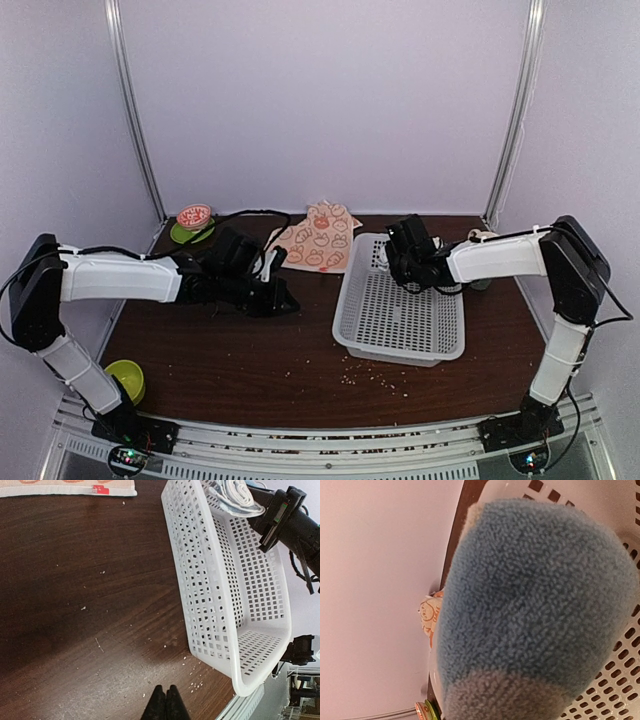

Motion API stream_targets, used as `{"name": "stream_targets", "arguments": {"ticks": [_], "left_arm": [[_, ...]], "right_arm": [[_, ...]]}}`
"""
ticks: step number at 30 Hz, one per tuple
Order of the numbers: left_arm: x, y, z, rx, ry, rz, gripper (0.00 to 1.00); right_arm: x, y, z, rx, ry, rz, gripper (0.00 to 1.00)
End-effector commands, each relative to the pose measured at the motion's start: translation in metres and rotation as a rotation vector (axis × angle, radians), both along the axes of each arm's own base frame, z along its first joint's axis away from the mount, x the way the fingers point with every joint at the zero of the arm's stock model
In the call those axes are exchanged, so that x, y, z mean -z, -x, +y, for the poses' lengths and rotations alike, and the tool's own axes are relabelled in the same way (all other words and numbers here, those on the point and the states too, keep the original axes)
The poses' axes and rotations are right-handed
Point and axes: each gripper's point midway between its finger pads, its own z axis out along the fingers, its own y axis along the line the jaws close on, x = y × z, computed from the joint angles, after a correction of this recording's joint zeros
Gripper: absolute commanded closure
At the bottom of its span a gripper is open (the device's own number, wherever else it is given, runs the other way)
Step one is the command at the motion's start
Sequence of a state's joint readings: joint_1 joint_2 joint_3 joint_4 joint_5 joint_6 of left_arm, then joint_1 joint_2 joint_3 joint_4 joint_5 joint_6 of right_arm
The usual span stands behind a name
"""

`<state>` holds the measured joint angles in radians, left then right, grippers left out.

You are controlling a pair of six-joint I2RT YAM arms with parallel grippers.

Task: Roll the towels
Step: Place the towel in the bin.

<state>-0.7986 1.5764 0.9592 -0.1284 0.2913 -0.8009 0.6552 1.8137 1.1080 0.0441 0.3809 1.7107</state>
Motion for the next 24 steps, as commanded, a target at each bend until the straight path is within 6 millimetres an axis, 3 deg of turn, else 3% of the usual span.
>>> {"name": "stream_targets", "arguments": {"ticks": [1,8,14,24], "left_arm": [[-0.006,0.003,0.000,0.003,0.028,-0.022,0.97],[-0.001,0.005,-0.003,0.015,0.035,-0.006,0.97],[-0.002,0.006,0.000,0.011,0.034,-0.012,0.97],[0.001,0.005,-0.005,0.020,0.040,-0.002,0.97]], "right_arm": [[-0.010,0.002,-0.015,0.099,0.060,0.001,1.00],[-0.012,0.007,-0.035,0.163,0.154,0.045,1.00],[0.009,0.002,-0.046,0.158,0.181,0.095,1.00],[0.034,-0.005,-0.041,0.132,0.152,0.119,1.00]]}}
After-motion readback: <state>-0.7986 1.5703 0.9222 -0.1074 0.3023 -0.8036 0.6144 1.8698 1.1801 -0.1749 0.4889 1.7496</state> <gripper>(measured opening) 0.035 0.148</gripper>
